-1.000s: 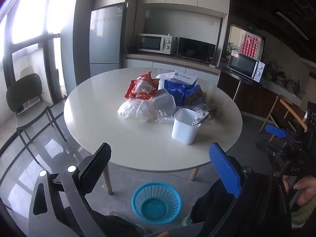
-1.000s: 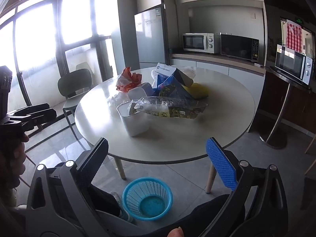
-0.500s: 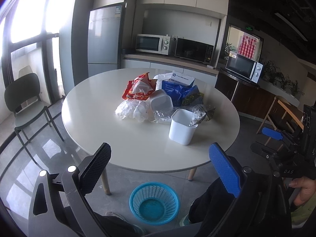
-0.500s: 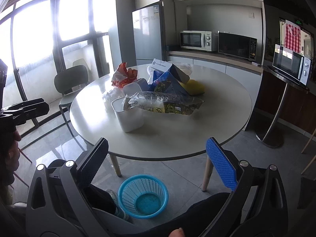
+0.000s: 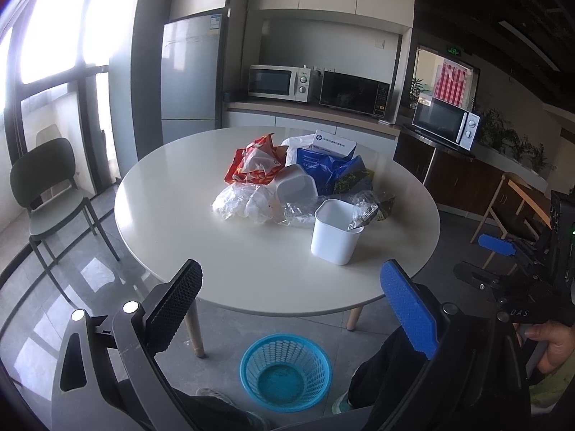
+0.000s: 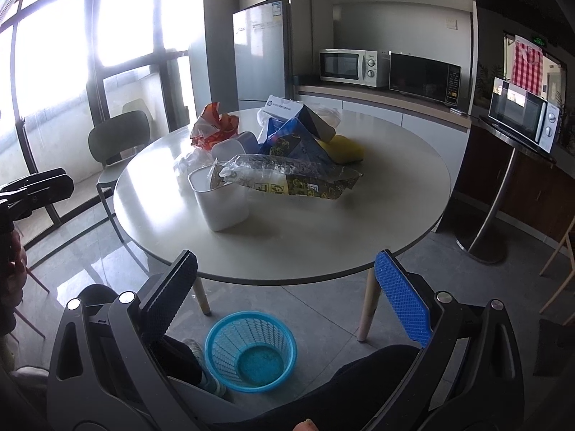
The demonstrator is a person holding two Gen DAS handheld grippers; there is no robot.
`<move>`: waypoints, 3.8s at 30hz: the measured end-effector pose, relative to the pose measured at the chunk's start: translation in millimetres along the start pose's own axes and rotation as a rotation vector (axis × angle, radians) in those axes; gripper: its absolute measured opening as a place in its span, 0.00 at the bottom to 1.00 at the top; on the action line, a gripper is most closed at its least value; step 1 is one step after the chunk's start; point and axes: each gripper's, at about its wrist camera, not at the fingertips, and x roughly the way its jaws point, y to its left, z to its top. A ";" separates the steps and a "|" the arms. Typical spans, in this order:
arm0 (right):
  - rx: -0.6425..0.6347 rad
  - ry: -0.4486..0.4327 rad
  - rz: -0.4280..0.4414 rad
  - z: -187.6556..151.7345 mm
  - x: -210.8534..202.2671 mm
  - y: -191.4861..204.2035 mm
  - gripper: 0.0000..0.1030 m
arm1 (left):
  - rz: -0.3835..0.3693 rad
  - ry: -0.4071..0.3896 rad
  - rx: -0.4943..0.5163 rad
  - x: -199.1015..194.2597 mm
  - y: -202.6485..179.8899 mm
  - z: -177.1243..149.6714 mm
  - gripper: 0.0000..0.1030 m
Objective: Collect trash
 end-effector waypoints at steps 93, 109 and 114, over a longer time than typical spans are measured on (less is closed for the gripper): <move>-0.186 0.102 0.058 46.1 118.6 -1.2 0.24 | -0.079 0.076 -0.118 131.6 56.3 109.5 0.23; -0.473 0.048 -0.028 53.4 144.2 33.0 0.32 | -0.110 0.070 -0.112 137.0 51.6 102.3 0.24; -0.477 0.036 -0.017 55.2 143.3 33.9 0.02 | -0.116 0.077 -0.108 139.1 51.7 99.2 0.24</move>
